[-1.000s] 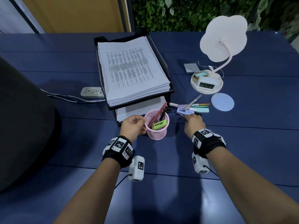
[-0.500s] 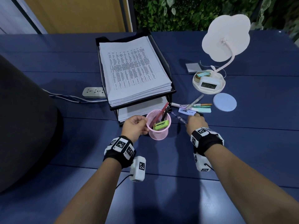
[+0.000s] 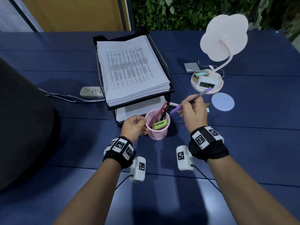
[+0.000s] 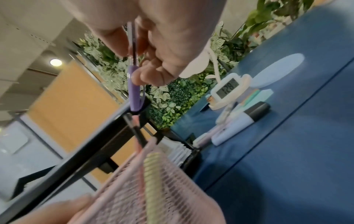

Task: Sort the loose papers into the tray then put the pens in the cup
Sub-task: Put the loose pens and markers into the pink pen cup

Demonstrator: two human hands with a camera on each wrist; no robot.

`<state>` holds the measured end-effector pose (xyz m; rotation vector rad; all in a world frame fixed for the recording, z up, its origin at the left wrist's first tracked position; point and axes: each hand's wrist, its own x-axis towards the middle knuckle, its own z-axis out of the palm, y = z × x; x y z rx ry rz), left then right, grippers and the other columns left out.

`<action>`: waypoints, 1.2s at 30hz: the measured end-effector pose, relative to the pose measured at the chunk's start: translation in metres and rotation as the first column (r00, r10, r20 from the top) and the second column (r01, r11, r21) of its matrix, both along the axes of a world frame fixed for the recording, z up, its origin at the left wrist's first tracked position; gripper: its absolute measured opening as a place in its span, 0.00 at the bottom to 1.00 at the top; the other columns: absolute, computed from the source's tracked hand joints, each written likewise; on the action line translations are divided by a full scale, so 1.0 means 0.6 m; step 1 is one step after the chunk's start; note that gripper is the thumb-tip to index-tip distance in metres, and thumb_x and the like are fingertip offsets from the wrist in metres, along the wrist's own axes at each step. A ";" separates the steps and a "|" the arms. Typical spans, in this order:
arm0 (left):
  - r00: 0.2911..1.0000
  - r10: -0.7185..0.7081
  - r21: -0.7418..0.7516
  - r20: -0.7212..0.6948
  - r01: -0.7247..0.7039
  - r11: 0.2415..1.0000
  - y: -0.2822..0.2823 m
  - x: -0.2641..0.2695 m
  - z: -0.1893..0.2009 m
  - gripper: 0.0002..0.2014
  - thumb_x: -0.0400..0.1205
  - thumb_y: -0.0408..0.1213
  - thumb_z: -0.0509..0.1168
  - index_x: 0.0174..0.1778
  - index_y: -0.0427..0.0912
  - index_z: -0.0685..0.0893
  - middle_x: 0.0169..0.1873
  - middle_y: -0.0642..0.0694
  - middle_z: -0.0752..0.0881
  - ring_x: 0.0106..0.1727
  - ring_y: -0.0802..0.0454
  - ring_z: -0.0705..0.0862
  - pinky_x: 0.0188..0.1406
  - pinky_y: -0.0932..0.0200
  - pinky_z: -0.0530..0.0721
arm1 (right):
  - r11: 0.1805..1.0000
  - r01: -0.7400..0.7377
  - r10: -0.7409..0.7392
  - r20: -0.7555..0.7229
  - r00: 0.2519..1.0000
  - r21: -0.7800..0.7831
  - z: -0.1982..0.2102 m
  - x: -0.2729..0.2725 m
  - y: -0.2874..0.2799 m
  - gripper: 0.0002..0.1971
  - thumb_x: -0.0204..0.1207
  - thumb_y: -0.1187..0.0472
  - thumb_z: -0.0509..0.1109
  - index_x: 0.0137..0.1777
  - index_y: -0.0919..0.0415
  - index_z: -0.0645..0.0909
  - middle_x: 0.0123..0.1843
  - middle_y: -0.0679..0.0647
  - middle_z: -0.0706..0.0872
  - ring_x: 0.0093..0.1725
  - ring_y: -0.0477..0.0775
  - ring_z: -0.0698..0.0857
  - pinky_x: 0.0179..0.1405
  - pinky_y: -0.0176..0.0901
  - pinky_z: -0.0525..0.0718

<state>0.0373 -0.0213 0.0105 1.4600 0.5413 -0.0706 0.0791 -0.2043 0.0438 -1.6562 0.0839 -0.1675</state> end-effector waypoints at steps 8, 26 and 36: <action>1.000 -0.012 0.001 0.007 0.012 1.000 -0.004 0.001 0.000 0.06 0.82 0.26 0.64 0.40 0.37 0.79 0.26 0.39 0.81 0.17 0.58 0.81 0.18 0.67 0.81 | 0.738 -0.319 0.290 -0.147 0.946 -0.594 -0.042 -0.007 0.026 0.10 0.74 0.59 0.72 0.42 0.69 0.85 0.48 0.61 0.81 0.50 0.58 0.80 0.54 0.45 0.77; 1.000 -0.022 0.042 0.002 0.021 0.999 0.009 0.008 -0.003 0.06 0.82 0.27 0.64 0.39 0.38 0.81 0.24 0.40 0.81 0.18 0.58 0.81 0.19 0.67 0.81 | 0.399 -0.252 0.062 -0.248 0.967 -0.882 -0.098 0.070 -0.056 0.28 0.71 0.72 0.63 0.71 0.54 0.74 0.75 0.57 0.69 0.73 0.64 0.66 0.66 0.57 0.70; 0.999 -0.035 0.041 -0.009 0.035 0.999 0.011 0.012 -0.002 0.06 0.82 0.26 0.64 0.39 0.37 0.81 0.23 0.42 0.82 0.18 0.58 0.81 0.19 0.67 0.81 | 0.278 -0.353 0.064 -0.349 0.935 -0.893 -0.111 0.094 -0.068 0.19 0.78 0.73 0.59 0.65 0.61 0.80 0.66 0.64 0.74 0.66 0.67 0.73 0.62 0.54 0.77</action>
